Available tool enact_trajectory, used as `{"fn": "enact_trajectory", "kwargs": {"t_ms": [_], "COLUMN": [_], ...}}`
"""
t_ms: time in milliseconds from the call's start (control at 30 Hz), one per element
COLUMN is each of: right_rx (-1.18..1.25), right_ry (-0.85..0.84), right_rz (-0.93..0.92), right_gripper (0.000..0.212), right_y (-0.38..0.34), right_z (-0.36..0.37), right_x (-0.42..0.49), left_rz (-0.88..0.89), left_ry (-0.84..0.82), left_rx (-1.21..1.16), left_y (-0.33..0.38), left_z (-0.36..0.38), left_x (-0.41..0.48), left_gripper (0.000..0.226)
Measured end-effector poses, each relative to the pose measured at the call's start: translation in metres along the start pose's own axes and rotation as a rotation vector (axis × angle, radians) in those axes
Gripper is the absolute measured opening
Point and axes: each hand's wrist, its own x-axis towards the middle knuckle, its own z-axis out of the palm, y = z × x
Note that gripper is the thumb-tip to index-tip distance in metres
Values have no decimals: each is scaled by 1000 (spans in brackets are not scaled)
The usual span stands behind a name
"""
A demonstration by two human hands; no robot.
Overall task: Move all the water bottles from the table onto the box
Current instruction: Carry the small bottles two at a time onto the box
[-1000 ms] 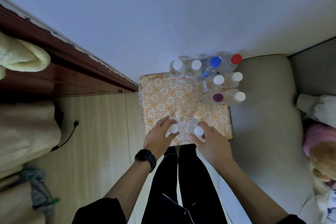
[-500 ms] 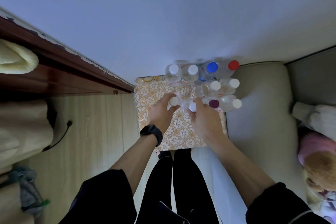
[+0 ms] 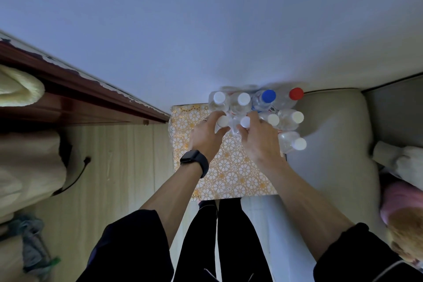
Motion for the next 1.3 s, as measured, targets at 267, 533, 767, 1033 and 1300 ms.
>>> {"fn": "enact_trajectory", "kwargs": {"t_ms": [267, 533, 767, 1033, 1300], "right_rx": [105, 176, 296, 292, 181], "right_ry": [47, 5, 13, 137, -52], "right_rz": [-14, 12, -46, -214, -661], "right_gripper": [36, 67, 49, 37, 34], "right_y": [5, 7, 10, -26, -97], "right_z": [6, -3, -61, -133, -131], "right_x": [-1, -13, -80, -165, -182], "left_rz": [30, -61, -127, -53, -358], "left_ry": [-26, -147, -263, -120, 280], "left_rx": [38, 94, 187, 215, 73], "left_y": [2, 13, 35, 72, 27], "left_z": [-4, -20, -80, -182, -210], "left_x": [-3, -16, -65, -157, -272], "left_gripper": [26, 66, 59, 48, 38]}}
